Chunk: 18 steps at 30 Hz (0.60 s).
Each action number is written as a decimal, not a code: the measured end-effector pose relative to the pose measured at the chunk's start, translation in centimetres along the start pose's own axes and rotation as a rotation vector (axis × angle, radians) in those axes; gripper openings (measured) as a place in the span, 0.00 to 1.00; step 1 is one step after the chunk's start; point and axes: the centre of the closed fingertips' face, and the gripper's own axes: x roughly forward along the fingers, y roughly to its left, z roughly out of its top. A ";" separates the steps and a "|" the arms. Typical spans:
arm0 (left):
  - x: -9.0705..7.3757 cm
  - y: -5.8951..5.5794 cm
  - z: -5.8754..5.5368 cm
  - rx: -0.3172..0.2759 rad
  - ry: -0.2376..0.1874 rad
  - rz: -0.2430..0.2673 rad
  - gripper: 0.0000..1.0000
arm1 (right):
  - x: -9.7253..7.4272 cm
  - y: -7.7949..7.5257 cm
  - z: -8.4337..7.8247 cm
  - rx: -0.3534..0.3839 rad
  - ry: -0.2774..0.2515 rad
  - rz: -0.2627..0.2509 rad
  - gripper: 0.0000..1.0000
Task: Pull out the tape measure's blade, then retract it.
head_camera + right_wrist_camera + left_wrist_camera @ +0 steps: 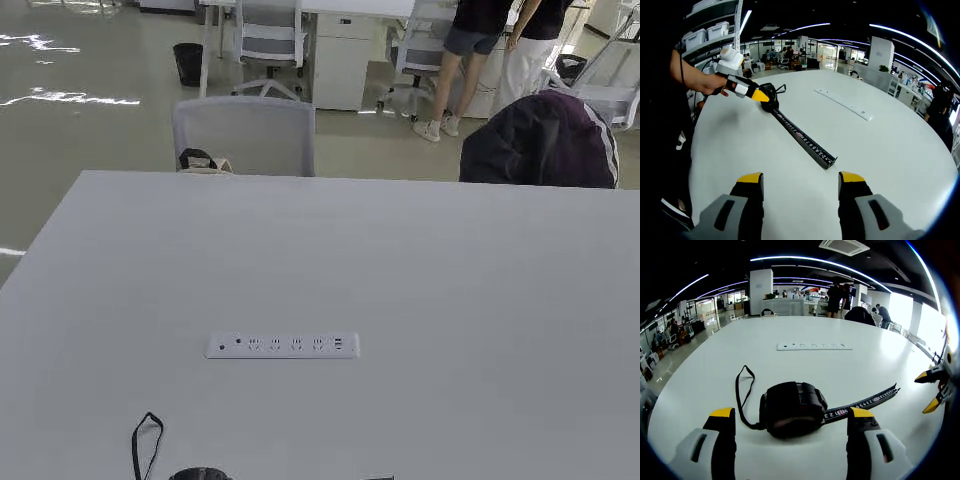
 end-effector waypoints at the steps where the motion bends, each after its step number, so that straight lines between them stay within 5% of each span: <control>1: 0.0 0.0 0.0 0.000 0.000 0.002 0.91 | 0.0 0.0 0.0 -0.004 0.000 0.004 0.60; 18: 1.2 0.6 -0.3 -0.029 -0.004 0.059 0.84 | 2.3 -2.5 -0.5 -0.131 0.036 0.140 0.45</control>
